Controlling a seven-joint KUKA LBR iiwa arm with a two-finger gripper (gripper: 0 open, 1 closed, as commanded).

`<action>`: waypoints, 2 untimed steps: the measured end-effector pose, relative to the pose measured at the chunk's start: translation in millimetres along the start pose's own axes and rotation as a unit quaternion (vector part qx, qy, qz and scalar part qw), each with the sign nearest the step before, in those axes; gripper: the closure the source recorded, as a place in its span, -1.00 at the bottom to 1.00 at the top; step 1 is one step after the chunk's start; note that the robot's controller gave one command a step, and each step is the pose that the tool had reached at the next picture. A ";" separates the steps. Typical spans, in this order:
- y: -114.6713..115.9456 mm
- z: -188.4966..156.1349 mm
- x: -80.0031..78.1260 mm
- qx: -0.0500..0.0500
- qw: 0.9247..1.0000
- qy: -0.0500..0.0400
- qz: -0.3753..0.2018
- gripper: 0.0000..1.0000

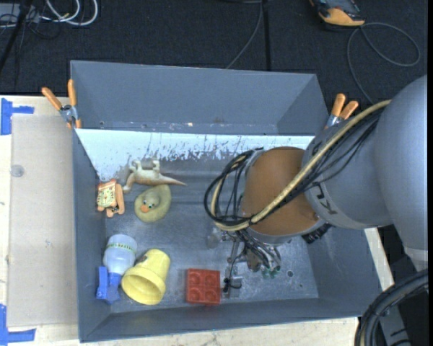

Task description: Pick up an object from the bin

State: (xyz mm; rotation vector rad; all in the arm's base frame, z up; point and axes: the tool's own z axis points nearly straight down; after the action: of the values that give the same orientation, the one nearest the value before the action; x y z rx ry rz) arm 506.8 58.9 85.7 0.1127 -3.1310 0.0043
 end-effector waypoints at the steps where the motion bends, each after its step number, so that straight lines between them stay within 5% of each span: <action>1: 81.0 16.5 -16.0 -0.002 0.999 -0.006 -0.040 1.00; 2: 81.5 16.4 -16.1 -0.003 0.999 -0.006 -0.040 -1.00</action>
Offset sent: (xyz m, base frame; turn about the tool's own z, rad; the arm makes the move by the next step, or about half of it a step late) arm 0.0000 0.0000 0.0000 0.0000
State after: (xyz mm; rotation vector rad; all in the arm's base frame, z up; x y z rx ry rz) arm 516.9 141.3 69.0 0.2392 -3.1357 -0.0051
